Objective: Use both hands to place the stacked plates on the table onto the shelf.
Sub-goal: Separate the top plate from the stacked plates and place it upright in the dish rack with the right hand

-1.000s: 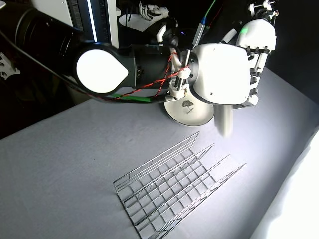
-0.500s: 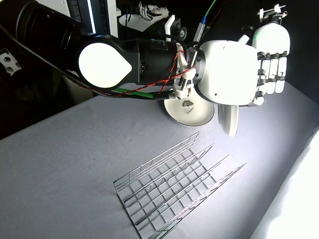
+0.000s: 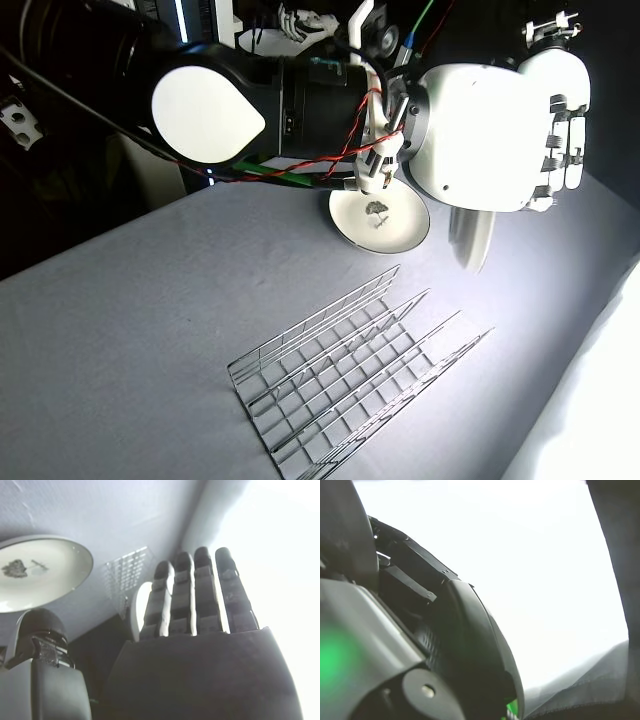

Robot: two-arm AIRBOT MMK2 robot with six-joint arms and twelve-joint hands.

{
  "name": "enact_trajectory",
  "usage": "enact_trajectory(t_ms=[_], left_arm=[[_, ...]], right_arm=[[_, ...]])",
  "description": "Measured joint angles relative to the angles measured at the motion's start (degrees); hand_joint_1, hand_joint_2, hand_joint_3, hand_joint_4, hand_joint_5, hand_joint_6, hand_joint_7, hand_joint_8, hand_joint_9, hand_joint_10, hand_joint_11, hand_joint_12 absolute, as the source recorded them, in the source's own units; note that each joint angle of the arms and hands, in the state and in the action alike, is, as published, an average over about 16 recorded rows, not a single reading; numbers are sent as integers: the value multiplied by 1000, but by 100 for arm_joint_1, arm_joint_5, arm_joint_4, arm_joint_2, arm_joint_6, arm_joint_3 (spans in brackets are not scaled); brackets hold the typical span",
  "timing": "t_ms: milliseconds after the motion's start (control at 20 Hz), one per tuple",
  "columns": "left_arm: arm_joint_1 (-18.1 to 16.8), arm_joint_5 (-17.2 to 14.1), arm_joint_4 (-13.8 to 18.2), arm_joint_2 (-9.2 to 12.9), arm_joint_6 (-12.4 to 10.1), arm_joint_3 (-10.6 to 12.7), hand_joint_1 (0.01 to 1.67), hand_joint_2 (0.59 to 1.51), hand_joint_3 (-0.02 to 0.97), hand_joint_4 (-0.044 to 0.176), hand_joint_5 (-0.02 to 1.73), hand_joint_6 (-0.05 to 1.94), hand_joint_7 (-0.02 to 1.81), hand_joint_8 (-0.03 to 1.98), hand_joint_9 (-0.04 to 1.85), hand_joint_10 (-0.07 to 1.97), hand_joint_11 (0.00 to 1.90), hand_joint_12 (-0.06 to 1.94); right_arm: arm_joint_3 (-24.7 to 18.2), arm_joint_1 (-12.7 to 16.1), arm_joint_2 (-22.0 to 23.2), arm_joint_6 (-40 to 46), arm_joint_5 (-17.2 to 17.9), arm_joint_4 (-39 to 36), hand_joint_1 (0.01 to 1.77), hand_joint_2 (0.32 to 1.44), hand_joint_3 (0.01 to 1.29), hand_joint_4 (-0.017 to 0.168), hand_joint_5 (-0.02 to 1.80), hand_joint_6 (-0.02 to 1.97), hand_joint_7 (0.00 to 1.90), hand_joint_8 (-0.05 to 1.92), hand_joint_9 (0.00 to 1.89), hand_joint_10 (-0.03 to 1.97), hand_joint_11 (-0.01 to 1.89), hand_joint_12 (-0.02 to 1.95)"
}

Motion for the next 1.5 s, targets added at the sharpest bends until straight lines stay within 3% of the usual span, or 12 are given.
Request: enact_trajectory(t_ms=[700,1500], left_arm=[[-18,61,68,32,49,-28,20,1029,10,0,161,7,175,4,161,10,24,253],[-18,-1,303,32,3,-35,20,1030,10,0,151,7,165,4,151,9,23,239]], right_arm=[[-22,44,294,3,-409,715,1369,1017,13,-8,879,999,1053,882,935,1160,661,1424],[-61,59,663,-100,-720,914,1358,1035,13,-8,862,1005,1037,890,913,1175,646,1464]])
